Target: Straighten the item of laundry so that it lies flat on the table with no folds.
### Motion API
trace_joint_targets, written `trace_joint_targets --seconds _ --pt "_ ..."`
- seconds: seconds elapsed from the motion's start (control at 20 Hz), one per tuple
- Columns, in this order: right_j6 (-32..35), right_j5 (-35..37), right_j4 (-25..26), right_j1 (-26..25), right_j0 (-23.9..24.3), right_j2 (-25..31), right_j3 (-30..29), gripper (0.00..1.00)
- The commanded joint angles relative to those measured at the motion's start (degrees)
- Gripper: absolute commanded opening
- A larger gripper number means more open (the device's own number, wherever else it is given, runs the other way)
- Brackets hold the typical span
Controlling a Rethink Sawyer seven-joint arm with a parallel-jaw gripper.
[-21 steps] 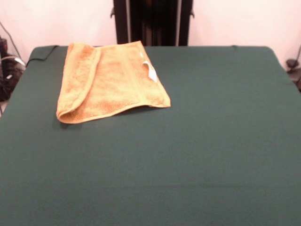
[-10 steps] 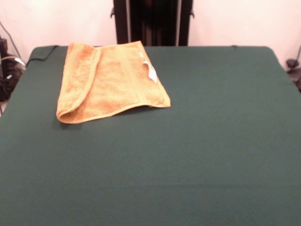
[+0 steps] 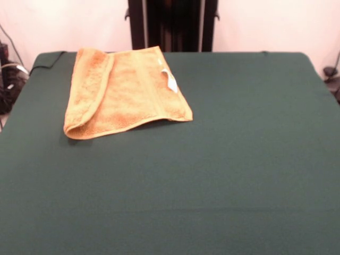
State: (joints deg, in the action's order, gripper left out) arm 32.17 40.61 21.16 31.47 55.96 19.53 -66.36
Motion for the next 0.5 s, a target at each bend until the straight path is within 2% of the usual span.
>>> trace_joint_targets --seconds 0.05,0.5 --pt "20.5 -3.4 -3.5 0.4 -5.3 -1.9 -13.5 1.00" --pt "26.4 -7.3 -6.6 0.9 -7.8 -4.8 -16.3 1.00"
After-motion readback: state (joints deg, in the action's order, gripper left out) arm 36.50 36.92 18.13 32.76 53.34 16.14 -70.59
